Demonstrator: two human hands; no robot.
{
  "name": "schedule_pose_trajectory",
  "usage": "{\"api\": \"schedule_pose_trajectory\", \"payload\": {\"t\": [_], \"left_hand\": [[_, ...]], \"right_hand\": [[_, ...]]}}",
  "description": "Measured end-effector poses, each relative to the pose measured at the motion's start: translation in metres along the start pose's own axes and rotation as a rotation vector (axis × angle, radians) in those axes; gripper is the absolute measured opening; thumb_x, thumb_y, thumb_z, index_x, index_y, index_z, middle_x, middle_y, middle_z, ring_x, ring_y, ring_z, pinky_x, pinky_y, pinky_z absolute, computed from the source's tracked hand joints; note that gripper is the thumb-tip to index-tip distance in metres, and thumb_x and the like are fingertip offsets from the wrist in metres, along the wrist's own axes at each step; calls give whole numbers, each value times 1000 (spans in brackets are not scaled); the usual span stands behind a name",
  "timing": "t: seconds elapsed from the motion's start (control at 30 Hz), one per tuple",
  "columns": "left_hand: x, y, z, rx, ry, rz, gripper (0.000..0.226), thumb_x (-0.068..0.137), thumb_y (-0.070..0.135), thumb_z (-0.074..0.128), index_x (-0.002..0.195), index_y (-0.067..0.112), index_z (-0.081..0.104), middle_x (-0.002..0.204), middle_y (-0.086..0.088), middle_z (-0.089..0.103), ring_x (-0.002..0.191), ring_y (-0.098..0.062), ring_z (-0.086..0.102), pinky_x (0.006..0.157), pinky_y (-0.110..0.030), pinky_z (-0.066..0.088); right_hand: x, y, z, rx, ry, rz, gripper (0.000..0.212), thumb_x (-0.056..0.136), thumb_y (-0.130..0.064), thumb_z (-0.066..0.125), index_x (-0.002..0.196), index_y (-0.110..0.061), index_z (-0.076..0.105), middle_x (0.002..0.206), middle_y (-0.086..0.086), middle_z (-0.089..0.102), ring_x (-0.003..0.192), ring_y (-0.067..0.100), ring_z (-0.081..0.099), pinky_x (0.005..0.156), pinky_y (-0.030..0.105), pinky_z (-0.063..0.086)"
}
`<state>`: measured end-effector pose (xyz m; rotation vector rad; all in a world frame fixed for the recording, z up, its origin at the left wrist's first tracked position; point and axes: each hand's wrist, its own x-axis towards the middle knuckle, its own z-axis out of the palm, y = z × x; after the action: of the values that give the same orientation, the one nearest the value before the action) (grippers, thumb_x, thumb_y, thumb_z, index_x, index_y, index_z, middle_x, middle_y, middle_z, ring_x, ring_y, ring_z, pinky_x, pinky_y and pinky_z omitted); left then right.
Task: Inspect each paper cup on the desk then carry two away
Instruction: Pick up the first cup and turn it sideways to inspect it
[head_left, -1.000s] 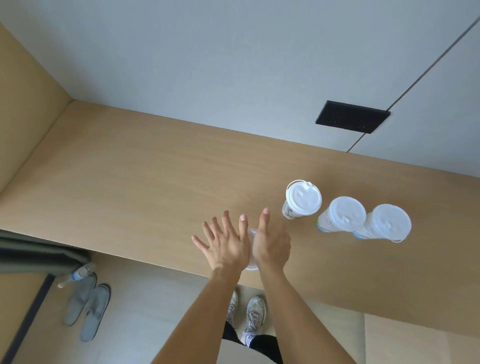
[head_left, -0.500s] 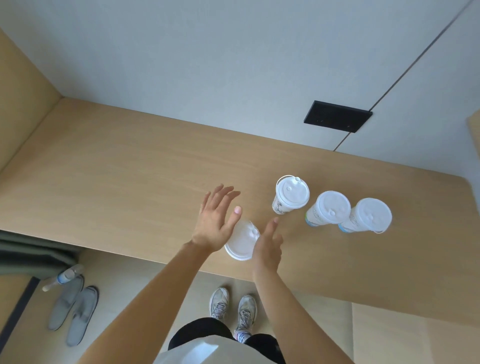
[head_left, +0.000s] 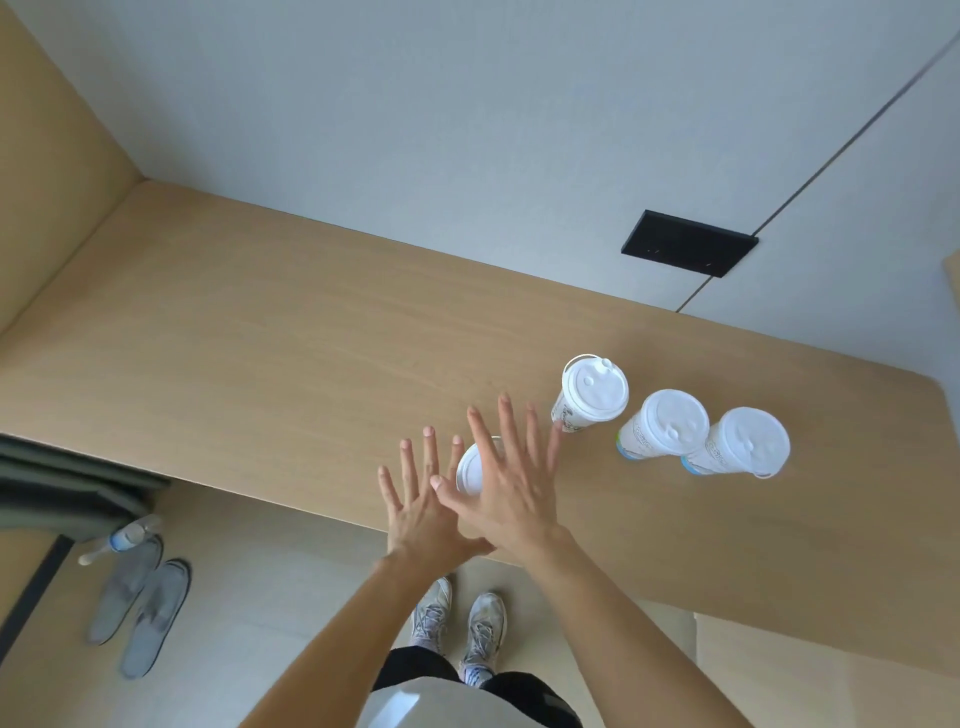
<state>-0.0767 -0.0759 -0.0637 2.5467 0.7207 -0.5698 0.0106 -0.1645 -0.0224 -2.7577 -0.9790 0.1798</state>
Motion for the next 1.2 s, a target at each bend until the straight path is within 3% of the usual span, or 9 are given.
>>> {"api": "schedule_pose_trajectory", "payload": {"t": [0.23, 0.4, 0.53, 0.63, 0.7, 0.8, 0.87, 0.97, 1.2], "left_hand": [[-1, 3, -4, -13, -22, -16, 126, 52, 91, 18, 151, 36, -37, 155, -5, -52, 147, -37, -43, 121, -67, -14], [5, 4, -1, 29, -36, -20, 132, 72, 88, 52, 148, 35, -42, 155, -7, -53, 145, -38, -44, 120, -68, -15], [5, 5, -15, 77, -51, 2, 132, 79, 61, 69, 143, 40, -44, 155, -10, -52, 147, -40, -40, 121, -68, -6], [0, 1, -25, -17, -158, 45, 100, 94, 34, 62, 160, 44, -13, 165, -11, -37, 155, -41, -24, 124, -63, 5], [-7, -4, -34, -298, -210, 80, 65, 105, 30, 49, 161, 44, 19, 174, -7, -3, 160, -32, 5, 125, -46, 19], [-26, -4, -55, -771, -162, 25, 40, 108, 34, 47, 146, 45, 53, 156, 8, 51, 131, -15, 56, 99, -20, 46], [-40, 1, -72, -952, -143, -13, 30, 105, 40, 53, 132, 43, 66, 138, 8, 67, 111, -22, 72, 94, -35, 58], [-63, 18, -97, -1135, -156, -14, 30, 102, 46, 57, 114, 27, 78, 116, 5, 75, 89, -30, 79, 88, -48, 61], [-88, 42, -132, -1107, -42, -69, 36, 91, 53, 69, 105, 20, 74, 88, -3, 81, 72, -35, 77, 66, -37, 60]], "right_hand": [[3, 1, 7, -34, 69, -40, 84, 76, -76, 61, 148, -32, 59, 164, 11, 44, 145, 50, 41, 117, 72, 24], [7, -1, 9, -19, 3, 11, 86, 75, -76, 58, 146, -29, 60, 161, 11, 48, 140, 49, 45, 117, 66, 31], [7, -2, 4, 142, -45, 133, 78, 75, -64, 61, 145, -29, 57, 153, 9, 51, 131, 40, 53, 104, 48, 50], [5, 11, -11, 390, -112, 275, 68, 82, -52, 69, 143, -25, 54, 143, -2, 56, 130, 24, 55, 102, 38, 47], [-2, 29, -25, 604, -95, 502, 57, 85, -49, 75, 134, -26, 58, 132, -4, 62, 124, 20, 58, 98, 35, 45], [-20, 55, -50, 1085, -60, 868, 43, 80, -53, 75, 112, -25, 66, 113, -4, 69, 102, 17, 65, 83, 35, 47], [-31, 66, -61, 1328, -89, 946, 34, 85, -48, 73, 106, -22, 70, 104, -1, 71, 94, 20, 69, 78, 35, 49], [-49, 71, -78, 1533, -105, 902, 30, 94, -44, 68, 110, -19, 71, 104, 7, 76, 100, 26, 73, 84, 39, 50], [-68, 66, -122, 1535, -122, 790, 41, 84, -56, 70, 109, -23, 75, 110, 5, 76, 109, 23, 73, 86, 39, 49]]}}
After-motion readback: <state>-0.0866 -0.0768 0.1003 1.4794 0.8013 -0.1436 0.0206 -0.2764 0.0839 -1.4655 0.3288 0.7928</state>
